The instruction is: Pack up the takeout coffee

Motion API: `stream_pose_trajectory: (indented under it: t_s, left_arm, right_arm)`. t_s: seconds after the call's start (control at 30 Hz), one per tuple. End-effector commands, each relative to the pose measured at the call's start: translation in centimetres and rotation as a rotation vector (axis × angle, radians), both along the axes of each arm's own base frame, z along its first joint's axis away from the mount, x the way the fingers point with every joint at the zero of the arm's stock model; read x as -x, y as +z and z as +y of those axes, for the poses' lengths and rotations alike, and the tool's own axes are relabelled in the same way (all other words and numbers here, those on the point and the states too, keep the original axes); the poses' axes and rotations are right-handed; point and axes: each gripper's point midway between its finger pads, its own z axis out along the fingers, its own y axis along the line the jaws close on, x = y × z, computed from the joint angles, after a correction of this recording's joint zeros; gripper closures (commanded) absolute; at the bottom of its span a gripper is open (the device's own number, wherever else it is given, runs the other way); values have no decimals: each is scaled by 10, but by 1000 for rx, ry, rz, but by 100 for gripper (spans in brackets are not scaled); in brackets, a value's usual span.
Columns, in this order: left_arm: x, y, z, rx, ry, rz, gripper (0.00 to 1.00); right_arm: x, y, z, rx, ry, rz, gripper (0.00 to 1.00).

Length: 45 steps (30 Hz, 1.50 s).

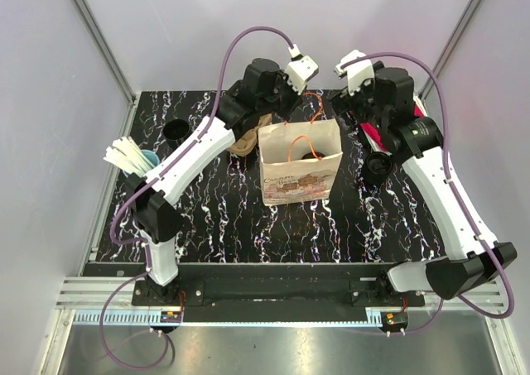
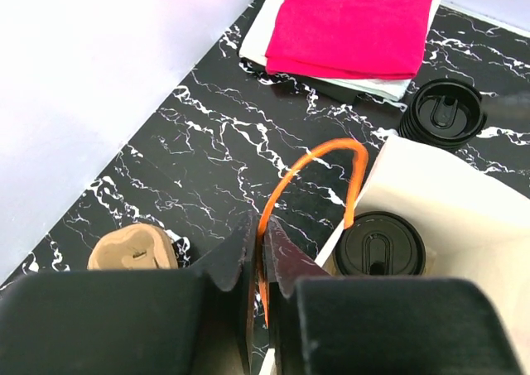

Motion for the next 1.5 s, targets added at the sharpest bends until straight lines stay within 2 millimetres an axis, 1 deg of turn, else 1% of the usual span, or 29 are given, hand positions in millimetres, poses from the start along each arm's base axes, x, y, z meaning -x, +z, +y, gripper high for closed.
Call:
stream_pose_trajectory:
  t_s: [0.0,0.2,0.27,0.37,0.4,0.57,0.6,0.63,0.7,0.73,0.77,0.8,0.83,0.87,0.9,0.93,0.97,1.03,1.07,1.1,1.17,1.2,1.23,1.27,1.3,1.33,1.4,1.43,1.47]
  left_arm:
    - [-2,37,-8,49,-27,-91,92]
    - [-5,45,-16,54,-29,-117,96]
    - [-6,47,-17,53,-25,-124,87]
    - [-8,44,-14,43,-1,-121,54]
    - [-9,39,-10,34,10,-117,48]
    - [-5,41,10,13,48,-136,35]
    - [1,55,18,28,51,-157,28]
    - [2,53,24,21,59,-153,22]
    - [11,78,47,43,80,-195,3]
    - [14,83,55,46,91,-204,1]
    - [13,82,69,35,114,-207,1]
    - [23,100,85,50,135,-239,1]
    - [26,104,96,48,153,-250,1]
    - [24,97,114,17,195,-251,1]
    - [35,114,132,32,222,-290,1]
    - [38,114,145,26,249,-297,1]
    - [42,114,172,10,320,-315,1]
    - [47,110,197,-7,379,-324,1]
    - [52,117,223,-5,452,-348,1]
    - [51,102,236,-27,495,-319,1]
    - [54,97,278,-5,648,-288,1]
    - [54,85,289,-7,681,-260,1]
    - [54,76,314,-4,750,-237,1]
    - [62,80,323,43,764,-242,1]
    - [62,62,332,36,782,-207,1]
    - [63,58,353,39,828,-201,1]
    - [68,47,364,43,820,-162,1]
    - [69,38,383,37,857,-137,1]
    - [70,28,382,48,817,-98,1]
  right_arm:
    - [3,23,-18,-46,-57,-87,5]
    - [1,18,-38,-65,-112,-88,5]
    - [1,16,-41,-68,-120,-84,4]
    - [2,10,-47,-63,-133,-76,2]
    - [4,10,-47,-64,-132,-76,2]
    - [10,6,-48,-72,-130,-70,0]
    - [13,8,-48,-72,-127,-72,0]
    - [15,8,-48,-76,-126,-70,0]
    - [20,8,-51,-75,-129,-69,0]
    - [22,8,-51,-75,-128,-66,0]
    - [23,6,-51,-72,-126,-61,0]
    - [26,5,-52,-71,-128,-57,0]
    - [27,1,-53,-65,-127,-49,0]
    - [28,-2,-54,-63,-129,-43,0]
    - [30,-2,-55,-63,-130,-45,0]
    - [30,-9,-55,-60,-133,-31,0]
    - [30,-10,-56,-61,-133,-28,0]
    - [31,-16,-55,-70,-136,-14,0]
    - [32,-18,-54,-74,-132,-8,0]
    - [32,-19,-53,-87,-130,-3,0]
    - [32,-21,-51,-97,-125,3,0]
    - [33,-21,-49,-107,-120,6,0]
    - [33,-22,-50,-109,-121,6,0]
    - [34,-23,-48,-109,-113,8,0]
    - [35,-23,-48,-111,-112,9,0]
    - [35,-24,-48,-109,-109,12,0]
    - [36,-27,-47,-109,-105,17,0]
    - [37,-28,-47,-111,-102,19,0]
    - [37,-30,-46,-111,-98,24,0]
